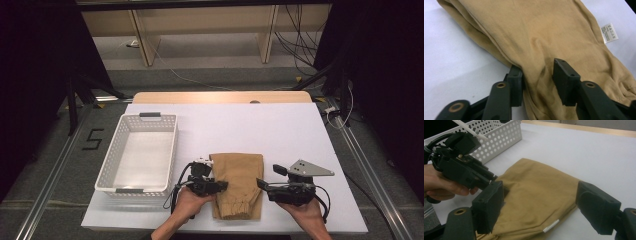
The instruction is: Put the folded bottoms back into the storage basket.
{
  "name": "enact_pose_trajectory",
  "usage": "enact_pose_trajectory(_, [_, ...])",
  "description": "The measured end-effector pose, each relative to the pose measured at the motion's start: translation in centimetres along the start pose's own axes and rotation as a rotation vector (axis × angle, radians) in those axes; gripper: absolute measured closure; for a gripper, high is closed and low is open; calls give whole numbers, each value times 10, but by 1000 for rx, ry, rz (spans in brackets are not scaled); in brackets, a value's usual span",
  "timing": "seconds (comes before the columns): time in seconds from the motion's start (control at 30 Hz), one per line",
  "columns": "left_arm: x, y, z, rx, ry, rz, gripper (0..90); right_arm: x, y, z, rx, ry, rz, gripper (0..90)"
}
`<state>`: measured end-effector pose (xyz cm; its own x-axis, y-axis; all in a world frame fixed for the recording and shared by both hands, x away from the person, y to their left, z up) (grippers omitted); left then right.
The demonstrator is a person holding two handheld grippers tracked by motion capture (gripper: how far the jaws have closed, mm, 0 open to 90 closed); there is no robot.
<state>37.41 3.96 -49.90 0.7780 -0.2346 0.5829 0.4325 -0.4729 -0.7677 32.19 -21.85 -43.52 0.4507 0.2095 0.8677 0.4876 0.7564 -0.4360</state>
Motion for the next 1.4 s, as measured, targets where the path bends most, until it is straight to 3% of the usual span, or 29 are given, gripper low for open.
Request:
enact_pose_trajectory(0.23, [0, 2, 1, -4, 5, -9, 758, 0, 0, 0, -1, 0, 0, 239])
enact_pose_trajectory(0.43, [0, 1, 1, -19, 8, -16, 825, 1, -1, -1, -5, 5, -17, 241])
enact_pose_trajectory(0.67, [2, -3, 1, -35, 8, -32, 839, 0, -2, 0, -6, 4, -22, 241])
enact_pose_trajectory(1.17, [14, -24, -5, -89, 52, -49, 845, -1, -6, -1, -16, 13, -33, 241])
enact_pose_trajectory(1.4, [21, -32, -5, -114, 47, -50, 846, -1, -6, -2, -19, 17, -32, 241])
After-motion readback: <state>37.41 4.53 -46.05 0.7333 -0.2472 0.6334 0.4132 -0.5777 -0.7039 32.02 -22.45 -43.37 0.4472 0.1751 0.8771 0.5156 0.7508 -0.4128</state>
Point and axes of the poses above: each handheld gripper's, and its own axes: y roughly forward along the jaws, x roughly out of its top, z roughly to its left, the point moved 2 cm from there along y, roughly forward along the jaws, and after that the axes turned 12 degrees about x, right-handed, at the moved point
